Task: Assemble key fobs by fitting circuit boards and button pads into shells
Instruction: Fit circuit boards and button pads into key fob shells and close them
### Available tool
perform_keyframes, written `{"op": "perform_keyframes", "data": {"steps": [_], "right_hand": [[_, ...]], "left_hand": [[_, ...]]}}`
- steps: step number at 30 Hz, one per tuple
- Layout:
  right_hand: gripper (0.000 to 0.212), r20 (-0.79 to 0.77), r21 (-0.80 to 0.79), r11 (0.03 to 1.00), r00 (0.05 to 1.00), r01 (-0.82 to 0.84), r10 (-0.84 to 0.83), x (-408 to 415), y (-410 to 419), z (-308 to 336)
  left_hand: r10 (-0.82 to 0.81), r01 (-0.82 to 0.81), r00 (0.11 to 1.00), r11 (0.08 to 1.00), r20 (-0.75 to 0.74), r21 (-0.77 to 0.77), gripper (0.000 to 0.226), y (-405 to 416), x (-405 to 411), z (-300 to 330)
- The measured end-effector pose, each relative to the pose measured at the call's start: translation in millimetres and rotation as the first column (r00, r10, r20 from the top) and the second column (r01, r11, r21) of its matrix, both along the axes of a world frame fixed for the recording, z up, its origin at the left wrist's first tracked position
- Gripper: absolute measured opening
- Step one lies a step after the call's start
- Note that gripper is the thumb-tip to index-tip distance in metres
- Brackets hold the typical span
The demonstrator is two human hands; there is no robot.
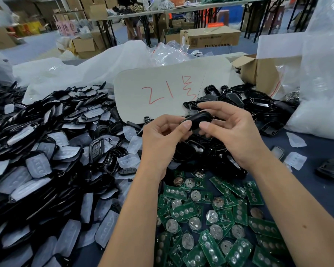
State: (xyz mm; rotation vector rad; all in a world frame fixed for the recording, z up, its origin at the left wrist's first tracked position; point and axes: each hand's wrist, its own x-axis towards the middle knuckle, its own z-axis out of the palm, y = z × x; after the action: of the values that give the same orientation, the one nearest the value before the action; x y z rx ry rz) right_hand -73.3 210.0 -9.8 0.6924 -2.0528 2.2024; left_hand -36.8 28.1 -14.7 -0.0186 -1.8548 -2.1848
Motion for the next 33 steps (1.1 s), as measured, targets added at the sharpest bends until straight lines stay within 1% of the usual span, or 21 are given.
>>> {"op": "perform_keyframes", "data": {"steps": [2, 3, 7, 9, 12, 15, 20, 28, 33], "right_hand": [[0.048, -0.014, 0.033, 0.999, 1.000, -0.018, 0.018, 0.4, -1.7, -0.6], [0.049, -0.011, 0.043, 0.999, 0.999, -0.032, 0.032, 0.7, -2.7, -1.3], [0.043, 0.015, 0.079, 0.997, 1.000, -0.016, 0.015, 0.8, -5.3, -2.9], [0.041, 0.028, 0.074, 0.997, 1.000, -0.017, 0.015, 0.2, -4.1, -1.9], [0.040, 0.046, 0.044, 0.999, 0.999, -0.029, 0.027, 0.0, -2.0, 0.1], [0.045, 0.082, 0.006, 0.997, 0.994, -0.072, 0.071, 0.4, -0.7, 1.7], [0.046, 0.158, -0.074, 0.990, 0.978, -0.123, 0.134, -0.1, 1.0, 1.7], [0.047, 0.143, -0.044, 0.987, 0.977, -0.153, 0.158, 0.2, 4.0, 1.7], [0.041, 0.138, -0.032, 0.988, 0.978, -0.153, 0.156, 0.1, 4.1, 1.3]], "left_hand": [[0.004, -0.005, 1.000, 0.999, 0.024, 0.034, 0.005, -1.0, 0.3, 0.6], [0.004, -0.006, 0.999, 0.999, 0.037, 0.050, 0.007, -1.3, 0.4, 1.3], [-0.020, 0.009, 0.997, 0.991, 0.080, 0.132, 0.007, -2.2, 0.2, 3.1], [-0.084, 0.072, 0.994, 0.983, 0.066, 0.168, 0.009, -3.4, 0.7, 3.9], [-0.195, 0.192, 0.981, 0.973, 0.011, 0.129, 0.031, -4.7, 2.5, 3.1], [-0.216, 0.216, 0.976, 0.971, -0.012, 0.098, 0.038, -4.2, 2.9, 2.6], [-0.206, 0.207, 0.978, 0.978, -0.038, 0.039, 0.038, -6.0, 4.2, 3.5], [-0.169, 0.169, 0.984, 0.985, -0.048, -0.020, 0.037, -6.4, 3.8, 3.5], [-0.160, 0.158, 0.986, 0.987, -0.055, -0.039, 0.036, -7.4, 3.4, 2.8]]}}
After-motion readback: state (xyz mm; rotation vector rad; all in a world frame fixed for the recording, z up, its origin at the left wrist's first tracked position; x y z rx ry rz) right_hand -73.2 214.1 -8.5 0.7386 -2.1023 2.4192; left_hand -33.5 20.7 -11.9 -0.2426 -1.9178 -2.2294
